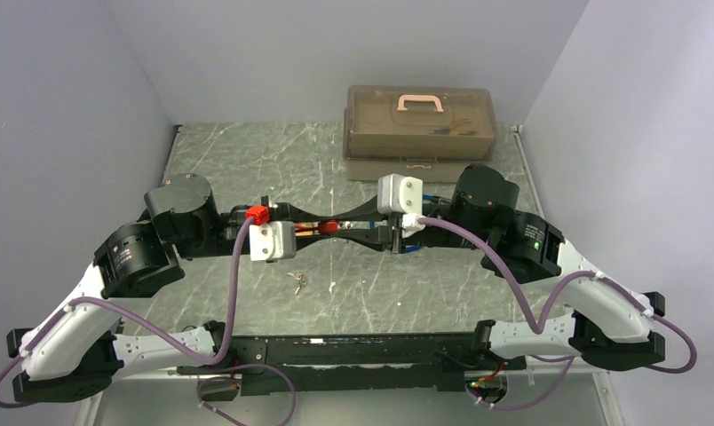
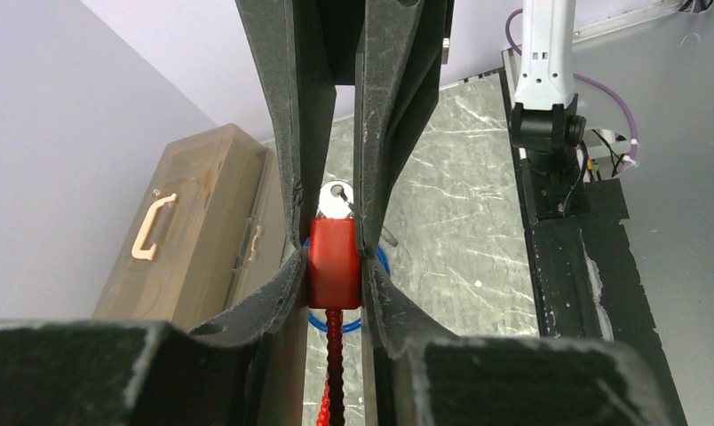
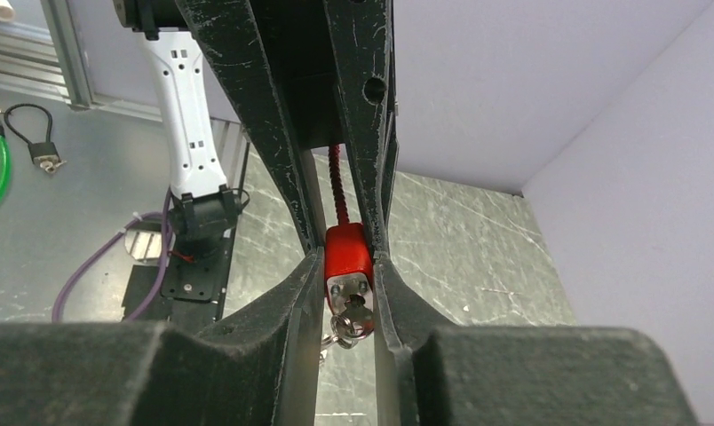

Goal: Unlock with the key

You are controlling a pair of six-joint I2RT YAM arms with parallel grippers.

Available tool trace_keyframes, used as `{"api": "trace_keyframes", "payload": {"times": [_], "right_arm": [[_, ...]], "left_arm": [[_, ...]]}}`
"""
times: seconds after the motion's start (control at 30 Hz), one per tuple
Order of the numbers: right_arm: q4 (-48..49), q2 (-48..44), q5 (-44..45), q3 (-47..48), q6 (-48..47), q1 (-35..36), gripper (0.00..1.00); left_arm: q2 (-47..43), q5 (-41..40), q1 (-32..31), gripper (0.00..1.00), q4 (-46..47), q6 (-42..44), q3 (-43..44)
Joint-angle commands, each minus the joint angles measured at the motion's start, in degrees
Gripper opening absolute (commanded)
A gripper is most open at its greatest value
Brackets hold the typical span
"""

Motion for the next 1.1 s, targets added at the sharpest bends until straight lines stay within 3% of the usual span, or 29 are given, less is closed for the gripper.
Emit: {"api": "trace_keyframes", "payload": {"times": [0.0,0.1,0.17,0.2,0.37,0.47,0.63,0.8,1.0,1.03,1.07], "right_arm": [[-1.4,-0.2,4.3,2.6,0.4,0.4,0.00],[-0.8,-1.2,5.5,2.6,1.7,0.3,0.00],[-0.5,-2.0,5.7,2.6,2.4,0.4,0.00],[-0.3,-2.3,5.8,2.6,2.6,0.3,0.00],[0.3,-3.1,5.5,2.5,4.3,0.3,0.00],[0.2,-2.6,5.0,3.0,5.1,0.3,0.00],[3.4,-2.5,2.3,1.5,7.2,0.3,0.00],[6.6,-1.4,0.1,-0.6,9.2,0.3,0.00],[6.5,-1.4,2.3,-2.2,8.5,0.3,0.00],[5.6,-1.3,3.6,-2.2,8.2,0.3,0.05],[5.0,-1.3,4.2,-2.3,7.8,0.3,0.17]], "left_arm": [[-1.3,-2.8,0.4,0.26,4.9,0.0,0.3],[-1.1,-5.2,0.8,0.74,3.1,1.2,0.4],[-1.3,-6.2,1.1,0.94,1.2,2.5,0.5],[-1.2,-6.7,1.3,0.98,-0.5,3.0,0.8],[-2.1,-6.0,3.0,0.99,-4.1,4.4,-1.1],[-2.9,-7.3,3.4,0.93,-3.4,5.8,-3.1],[-2.0,-6.0,3.9,0.70,-3.1,6.8,-2.6],[-0.2,-2.3,3.9,0.30,-3.5,5.7,0.4],[-0.4,1.3,5.0,0.02,-4.8,4.1,1.8],[-0.4,1.6,5.5,0.00,-4.6,3.6,2.2],[-0.5,1.9,5.9,0.00,-4.5,3.4,2.4]]}}
